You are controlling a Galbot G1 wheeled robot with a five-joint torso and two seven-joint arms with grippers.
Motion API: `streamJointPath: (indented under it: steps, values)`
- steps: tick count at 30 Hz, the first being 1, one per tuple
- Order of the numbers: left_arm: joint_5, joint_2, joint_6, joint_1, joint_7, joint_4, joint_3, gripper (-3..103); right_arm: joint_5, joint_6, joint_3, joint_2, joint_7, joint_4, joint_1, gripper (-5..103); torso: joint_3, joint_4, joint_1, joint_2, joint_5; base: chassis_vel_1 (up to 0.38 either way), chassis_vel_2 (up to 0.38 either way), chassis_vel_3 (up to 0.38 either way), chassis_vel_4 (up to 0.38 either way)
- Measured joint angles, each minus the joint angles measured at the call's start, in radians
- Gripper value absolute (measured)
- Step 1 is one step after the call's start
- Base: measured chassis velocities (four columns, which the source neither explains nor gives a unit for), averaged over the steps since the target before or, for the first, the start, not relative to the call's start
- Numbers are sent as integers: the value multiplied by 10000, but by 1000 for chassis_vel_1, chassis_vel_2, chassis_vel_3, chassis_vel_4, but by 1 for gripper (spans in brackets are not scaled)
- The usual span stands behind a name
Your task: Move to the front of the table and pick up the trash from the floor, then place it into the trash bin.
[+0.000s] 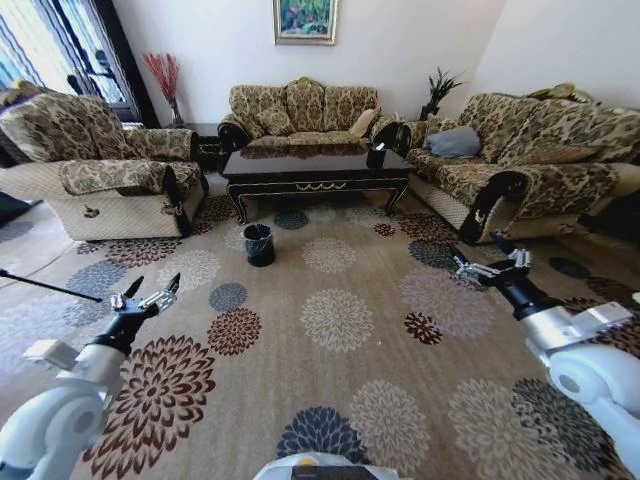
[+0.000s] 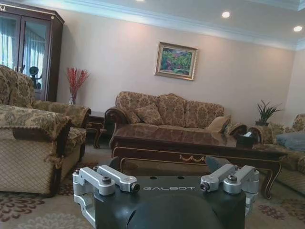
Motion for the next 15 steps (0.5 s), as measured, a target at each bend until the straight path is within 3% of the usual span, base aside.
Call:
streamJointPath:
  steps: [4,15]
  values:
    - [453,-132,-215,212,97,56,-106,100,-32,10,-105,63,-2,20,17,100,134,1,99,234,1,0,0,0,0]
    - [428,-190,-249,411,98,-227,-372,100,-185,68,-27,253,-21,147,-246,100,412,0,295,704,0,0,0,0,0]
